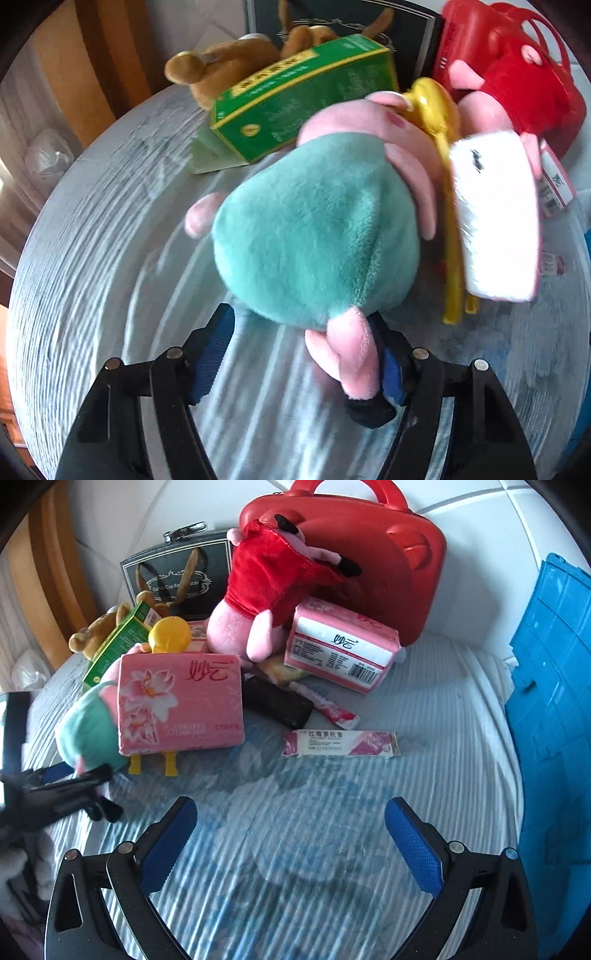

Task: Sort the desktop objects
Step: 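Move both grippers toward the pig plush in the pile, then grasp the green-shirted pink pig plush with both grippers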

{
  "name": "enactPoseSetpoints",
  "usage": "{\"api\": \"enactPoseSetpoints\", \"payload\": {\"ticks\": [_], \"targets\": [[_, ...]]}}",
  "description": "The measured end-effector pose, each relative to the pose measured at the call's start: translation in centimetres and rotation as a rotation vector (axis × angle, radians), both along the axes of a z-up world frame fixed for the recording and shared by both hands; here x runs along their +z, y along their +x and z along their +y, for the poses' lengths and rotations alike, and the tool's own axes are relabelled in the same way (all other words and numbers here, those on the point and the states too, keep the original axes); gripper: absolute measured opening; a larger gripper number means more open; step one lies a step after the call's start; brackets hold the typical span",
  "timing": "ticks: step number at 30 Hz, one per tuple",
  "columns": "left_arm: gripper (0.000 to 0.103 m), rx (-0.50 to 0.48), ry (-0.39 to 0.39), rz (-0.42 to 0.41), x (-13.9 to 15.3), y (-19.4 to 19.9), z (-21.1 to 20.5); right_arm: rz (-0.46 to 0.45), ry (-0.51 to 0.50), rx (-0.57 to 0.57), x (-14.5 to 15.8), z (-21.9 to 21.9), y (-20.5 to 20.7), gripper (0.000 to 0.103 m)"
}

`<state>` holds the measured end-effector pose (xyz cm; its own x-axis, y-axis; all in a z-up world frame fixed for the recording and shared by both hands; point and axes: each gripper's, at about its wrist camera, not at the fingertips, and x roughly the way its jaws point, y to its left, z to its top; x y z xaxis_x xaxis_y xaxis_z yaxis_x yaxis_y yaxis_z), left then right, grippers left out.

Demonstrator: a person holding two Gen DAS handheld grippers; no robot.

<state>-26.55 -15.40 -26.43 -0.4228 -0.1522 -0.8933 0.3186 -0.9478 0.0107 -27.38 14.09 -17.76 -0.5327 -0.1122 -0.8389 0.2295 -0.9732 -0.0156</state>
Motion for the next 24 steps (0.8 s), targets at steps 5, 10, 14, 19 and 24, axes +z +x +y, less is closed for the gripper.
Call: {"api": "enactPoseSetpoints", "payload": {"ticks": [5, 10, 14, 19, 24], "targets": [[0.071, 0.128, -0.211, -0.044, 0.0, 0.3, -6.1, -0.003, -0.036, 0.053, -0.1, -1.7, -0.2, 0.103], [0.071, 0.098, -0.089, 0.048, 4.2, 2.4, -7.8, 0.022, -0.108, 0.142, 1.3, -4.3, -0.8, 0.103], [0.084, 0.035, -0.022, 0.149, 7.3, 3.2, -5.1, 0.035, -0.096, 0.183, 2.1, -6.6, -1.7, 0.103], [0.089, -0.011, -0.038, 0.149, 6.7, -0.3, -2.0, 0.074, -0.023, 0.248, 2.5, -9.0, -3.3, 0.103], [0.102, -0.016, -0.042, 0.066, 2.3, -2.7, -1.5, 0.034, -0.015, 0.35, 1.4, -11.0, -6.9, 0.103]]}}
